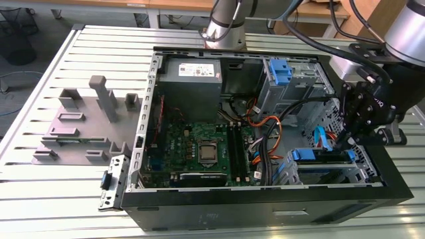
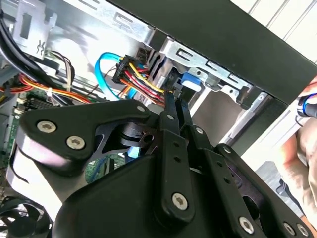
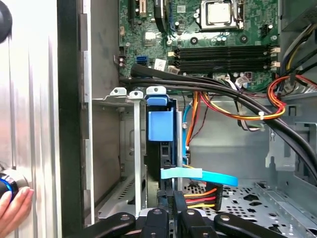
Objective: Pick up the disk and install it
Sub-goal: 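Insert the second disk wire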
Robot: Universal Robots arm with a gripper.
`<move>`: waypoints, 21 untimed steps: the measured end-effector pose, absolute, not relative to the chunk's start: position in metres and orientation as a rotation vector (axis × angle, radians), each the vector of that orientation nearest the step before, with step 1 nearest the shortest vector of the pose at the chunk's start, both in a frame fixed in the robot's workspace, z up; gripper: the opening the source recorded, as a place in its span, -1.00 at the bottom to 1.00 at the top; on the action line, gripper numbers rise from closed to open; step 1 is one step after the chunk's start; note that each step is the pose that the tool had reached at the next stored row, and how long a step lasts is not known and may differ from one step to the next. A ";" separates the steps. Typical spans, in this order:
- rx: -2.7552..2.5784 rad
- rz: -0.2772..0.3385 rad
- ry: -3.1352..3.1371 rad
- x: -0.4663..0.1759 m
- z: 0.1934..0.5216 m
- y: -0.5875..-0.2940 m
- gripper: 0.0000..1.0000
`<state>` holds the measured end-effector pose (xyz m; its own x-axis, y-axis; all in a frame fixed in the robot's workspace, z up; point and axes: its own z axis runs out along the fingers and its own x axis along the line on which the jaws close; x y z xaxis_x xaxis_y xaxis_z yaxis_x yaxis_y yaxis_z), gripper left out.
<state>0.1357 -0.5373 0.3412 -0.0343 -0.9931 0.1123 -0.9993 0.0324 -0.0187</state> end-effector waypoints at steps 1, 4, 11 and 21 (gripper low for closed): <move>2.132 0.145 -2.205 0.136 0.341 -0.538 -0.67; 2.128 0.154 -2.201 0.136 0.340 -0.538 -0.67; 2.128 0.155 -2.200 0.136 0.338 -0.538 -0.67; 2.127 0.157 -2.199 0.136 0.337 -0.538 -0.67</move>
<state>0.1359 -0.5380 0.3366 -0.0343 -0.9913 0.1270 -0.9993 0.0322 -0.0192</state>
